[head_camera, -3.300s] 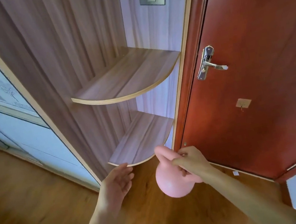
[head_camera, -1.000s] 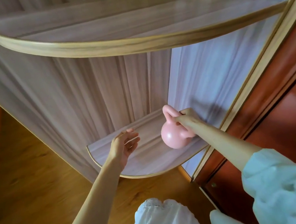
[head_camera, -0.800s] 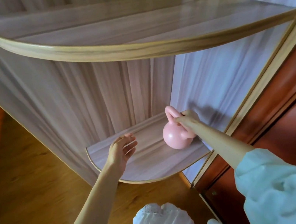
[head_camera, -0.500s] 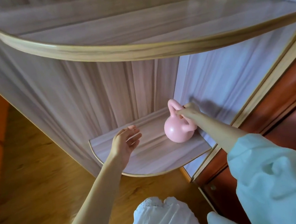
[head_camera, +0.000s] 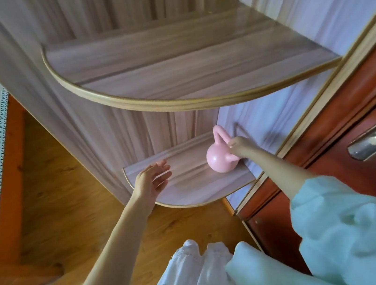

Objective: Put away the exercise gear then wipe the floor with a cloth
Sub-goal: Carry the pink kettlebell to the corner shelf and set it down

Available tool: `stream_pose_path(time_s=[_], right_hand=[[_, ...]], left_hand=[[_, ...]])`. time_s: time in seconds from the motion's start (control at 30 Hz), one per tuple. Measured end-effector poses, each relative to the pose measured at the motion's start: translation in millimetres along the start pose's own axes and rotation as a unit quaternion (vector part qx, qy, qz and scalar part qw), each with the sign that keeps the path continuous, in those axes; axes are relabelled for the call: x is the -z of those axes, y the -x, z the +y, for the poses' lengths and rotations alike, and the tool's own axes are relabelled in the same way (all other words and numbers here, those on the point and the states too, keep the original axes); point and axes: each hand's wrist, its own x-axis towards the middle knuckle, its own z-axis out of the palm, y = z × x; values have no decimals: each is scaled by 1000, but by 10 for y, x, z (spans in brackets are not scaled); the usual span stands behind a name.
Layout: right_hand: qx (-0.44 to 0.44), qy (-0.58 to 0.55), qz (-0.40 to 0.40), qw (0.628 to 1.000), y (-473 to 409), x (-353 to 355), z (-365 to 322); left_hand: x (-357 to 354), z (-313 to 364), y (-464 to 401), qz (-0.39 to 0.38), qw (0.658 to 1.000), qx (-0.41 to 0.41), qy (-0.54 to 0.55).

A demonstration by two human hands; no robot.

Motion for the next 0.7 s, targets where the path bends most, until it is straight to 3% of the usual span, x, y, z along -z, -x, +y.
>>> stream_pose_path(time_s=[0.1,0.27,0.47,0.57,0.7], right_hand=[[43,-84,-22,995,436,84,25],[127,-151,6,980,1232,163,-58],[170,-426,34,888,2099,283,-406],[137,-500,45,854,2300,344,-504],[88,-576,4,812,2410,350,-714]], left_hand=[[-2,141,271,-2,1000,-4,-10],[-25,271,637,-29,999,-13,-21],[-22,352,1072,-39,998,5,44],[26,467,1234,-23,998,-30,57],[223,602,1418,21,992,-80,90]])
